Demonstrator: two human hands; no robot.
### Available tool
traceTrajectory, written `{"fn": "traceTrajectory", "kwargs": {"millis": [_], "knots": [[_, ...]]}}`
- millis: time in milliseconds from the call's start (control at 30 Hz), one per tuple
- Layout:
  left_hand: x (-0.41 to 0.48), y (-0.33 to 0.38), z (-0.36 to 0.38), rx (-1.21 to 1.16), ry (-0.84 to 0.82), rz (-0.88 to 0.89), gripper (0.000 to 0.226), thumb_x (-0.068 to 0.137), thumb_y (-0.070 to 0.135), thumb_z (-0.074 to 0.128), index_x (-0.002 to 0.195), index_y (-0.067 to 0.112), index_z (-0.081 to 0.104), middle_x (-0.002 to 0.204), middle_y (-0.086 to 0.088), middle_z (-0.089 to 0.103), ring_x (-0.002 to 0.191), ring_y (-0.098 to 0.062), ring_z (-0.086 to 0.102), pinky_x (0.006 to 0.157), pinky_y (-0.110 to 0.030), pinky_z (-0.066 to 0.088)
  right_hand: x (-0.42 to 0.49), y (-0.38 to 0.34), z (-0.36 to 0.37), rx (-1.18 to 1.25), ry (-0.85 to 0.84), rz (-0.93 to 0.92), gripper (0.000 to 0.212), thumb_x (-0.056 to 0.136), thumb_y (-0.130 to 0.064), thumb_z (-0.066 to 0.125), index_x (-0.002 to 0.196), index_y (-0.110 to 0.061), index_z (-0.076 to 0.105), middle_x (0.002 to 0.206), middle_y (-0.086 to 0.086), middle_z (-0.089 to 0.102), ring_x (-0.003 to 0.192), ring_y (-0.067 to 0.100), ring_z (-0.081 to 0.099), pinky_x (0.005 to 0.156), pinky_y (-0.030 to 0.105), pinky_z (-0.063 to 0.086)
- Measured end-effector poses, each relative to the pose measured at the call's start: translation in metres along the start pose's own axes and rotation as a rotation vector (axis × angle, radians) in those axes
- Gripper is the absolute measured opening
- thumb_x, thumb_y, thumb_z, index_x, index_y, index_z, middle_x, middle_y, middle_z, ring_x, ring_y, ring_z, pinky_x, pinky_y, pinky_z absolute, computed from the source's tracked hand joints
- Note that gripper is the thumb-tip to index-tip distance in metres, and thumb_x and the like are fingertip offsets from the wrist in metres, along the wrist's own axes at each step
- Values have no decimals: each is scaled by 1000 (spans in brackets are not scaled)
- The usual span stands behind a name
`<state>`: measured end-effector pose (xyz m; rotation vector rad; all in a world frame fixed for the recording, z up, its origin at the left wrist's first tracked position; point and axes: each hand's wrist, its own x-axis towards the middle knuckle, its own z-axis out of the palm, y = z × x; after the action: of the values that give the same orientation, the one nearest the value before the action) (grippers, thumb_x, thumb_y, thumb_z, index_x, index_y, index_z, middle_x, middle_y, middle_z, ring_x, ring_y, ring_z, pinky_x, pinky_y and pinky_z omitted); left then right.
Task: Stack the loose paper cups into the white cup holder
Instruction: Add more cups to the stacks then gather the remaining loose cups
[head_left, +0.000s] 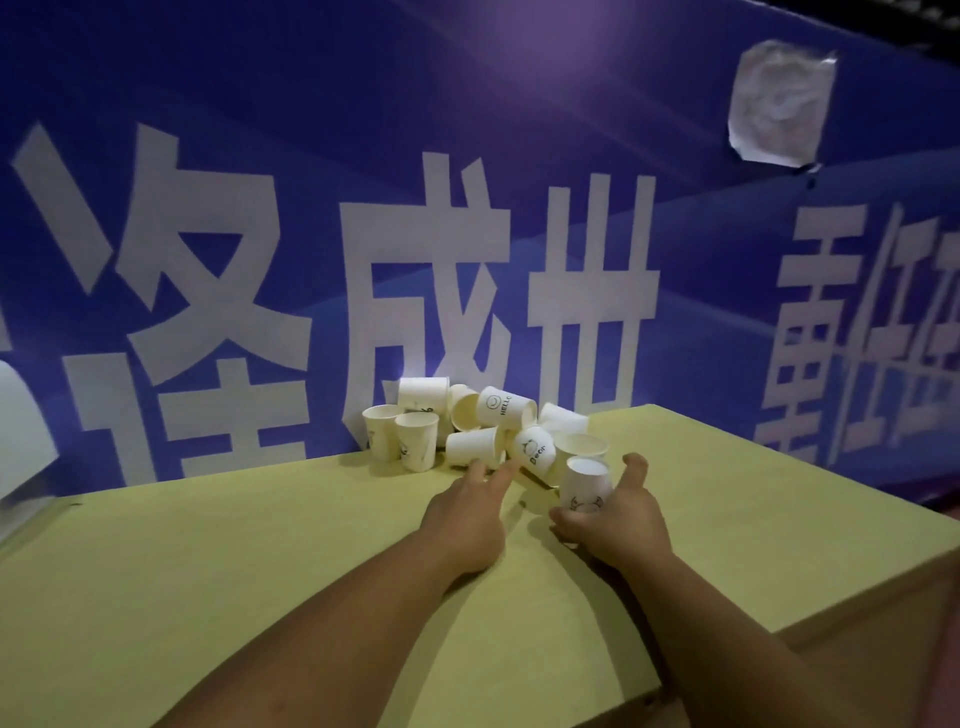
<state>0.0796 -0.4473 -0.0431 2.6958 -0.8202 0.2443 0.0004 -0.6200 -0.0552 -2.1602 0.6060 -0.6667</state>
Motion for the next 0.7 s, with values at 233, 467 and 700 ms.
{"fn": "traceTrajectory", "kwargs": {"millis": [233, 467, 700], "knots": [[68, 45, 5, -223, 83, 155, 64, 95, 5, 54, 144, 45, 43, 145, -1, 41, 113, -28, 57, 92, -46, 55, 13, 14, 6, 68, 3, -20, 65, 58, -45, 85, 104, -24, 43, 91, -6, 62, 77, 13, 64, 64, 37, 60], [71, 50, 9, -182, 86, 89, 12, 98, 17, 56, 99, 28, 58, 101, 5, 60, 87, -17, 60, 81, -39, 57, 12, 17, 10, 62, 4, -64, 60, 62, -45, 83, 106, -30, 46, 91, -12, 62, 74, 9, 63, 58, 27, 58], [34, 10, -20, -301, 202, 28, 14, 105, 25, 47, 102, 28, 60, 105, 5, 62, 90, -16, 59, 84, -41, 57, -9, 1, 3, 57, 9, -117, 62, 62, -59, 76, 115, -47, 45, 91, -18, 63, 86, 9, 63, 71, 33, 57]]}}
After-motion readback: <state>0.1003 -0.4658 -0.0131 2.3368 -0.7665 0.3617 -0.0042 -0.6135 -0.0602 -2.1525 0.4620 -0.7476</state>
